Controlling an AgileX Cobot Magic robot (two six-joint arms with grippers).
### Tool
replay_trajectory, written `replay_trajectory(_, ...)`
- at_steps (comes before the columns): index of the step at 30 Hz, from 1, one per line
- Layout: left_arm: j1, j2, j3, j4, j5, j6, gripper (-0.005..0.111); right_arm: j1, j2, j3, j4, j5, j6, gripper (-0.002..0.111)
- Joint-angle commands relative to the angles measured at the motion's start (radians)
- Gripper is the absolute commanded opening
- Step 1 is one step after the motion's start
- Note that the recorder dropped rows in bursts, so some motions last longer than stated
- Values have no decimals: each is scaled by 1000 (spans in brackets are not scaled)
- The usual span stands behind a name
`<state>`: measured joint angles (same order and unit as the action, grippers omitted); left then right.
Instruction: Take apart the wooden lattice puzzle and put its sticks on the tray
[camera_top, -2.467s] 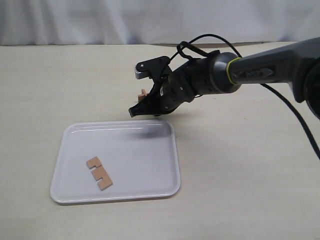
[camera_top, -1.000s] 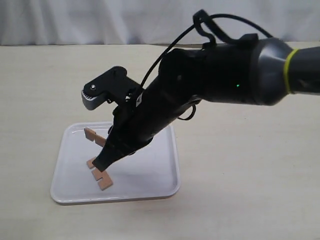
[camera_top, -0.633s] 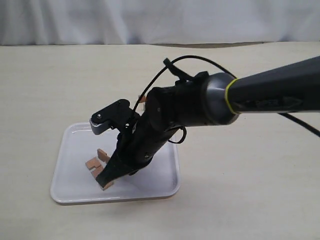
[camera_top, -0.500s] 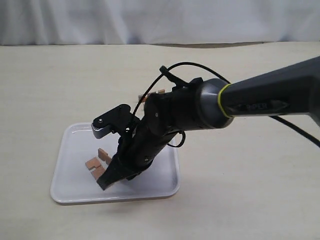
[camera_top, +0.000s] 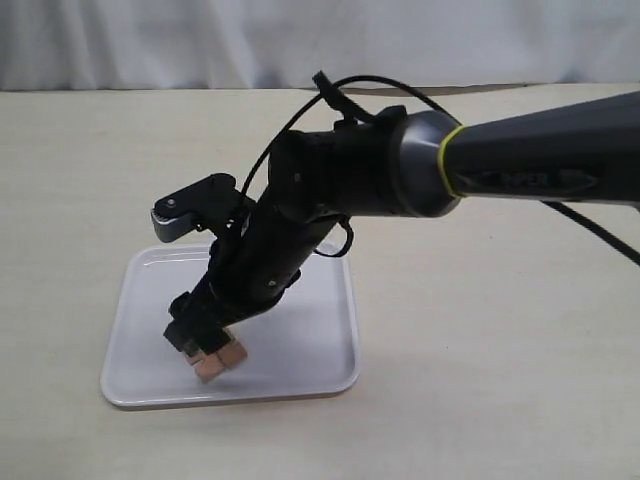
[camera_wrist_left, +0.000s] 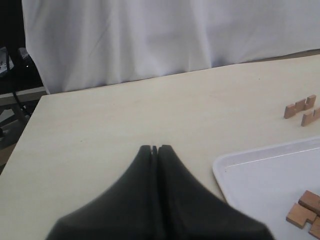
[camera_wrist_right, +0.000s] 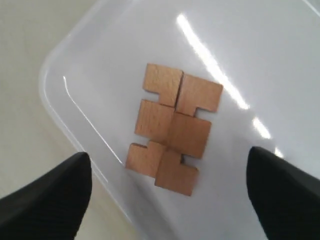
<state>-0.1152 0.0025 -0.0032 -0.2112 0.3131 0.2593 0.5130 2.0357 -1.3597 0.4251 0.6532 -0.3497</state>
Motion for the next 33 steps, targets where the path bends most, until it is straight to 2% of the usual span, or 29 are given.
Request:
replay_trajectory(1, 10, -2, 3, -2, -9, 5, 0, 1, -32, -56, -148, 47, 87, 79)
replay_trajectory(6, 10, -2, 3, -2, -9, 5, 0, -1, -58, -104, -538, 69, 400, 79)
replay_trajectory(7, 10, -2, 3, -2, -9, 5, 0, -9, -59, -106, -690, 69, 508, 79)
replay_trajectory(9, 10, -2, 3, -2, -9, 5, 0, -41, -57, -106, -808, 52, 628, 79)
replay_trajectory(15, 10, -2, 3, -2, -9, 5, 0, -249, 4, -133, -633, -46, 628, 80)
replay_trajectory(16, 10, -2, 3, -2, -9, 5, 0, -270, 33, -153, -580, -37, 573, 85)
replay_trajectory(18, 10, -2, 3, -2, -9, 5, 0, -280, 86, -198, -478, -24, 447, 101)
replay_trajectory(20, 10, -2, 3, -2, -9, 5, 0, -280, 134, -254, -466, -19, 405, 109)
replay_trajectory(25, 10, -2, 3, -2, -9, 5, 0, -280, 210, -354, -454, -9, 388, 110)
replay_trajectory(33, 10, -2, 3, -2, -9, 5, 0, -280, 234, -372, -448, 5, 393, 110)
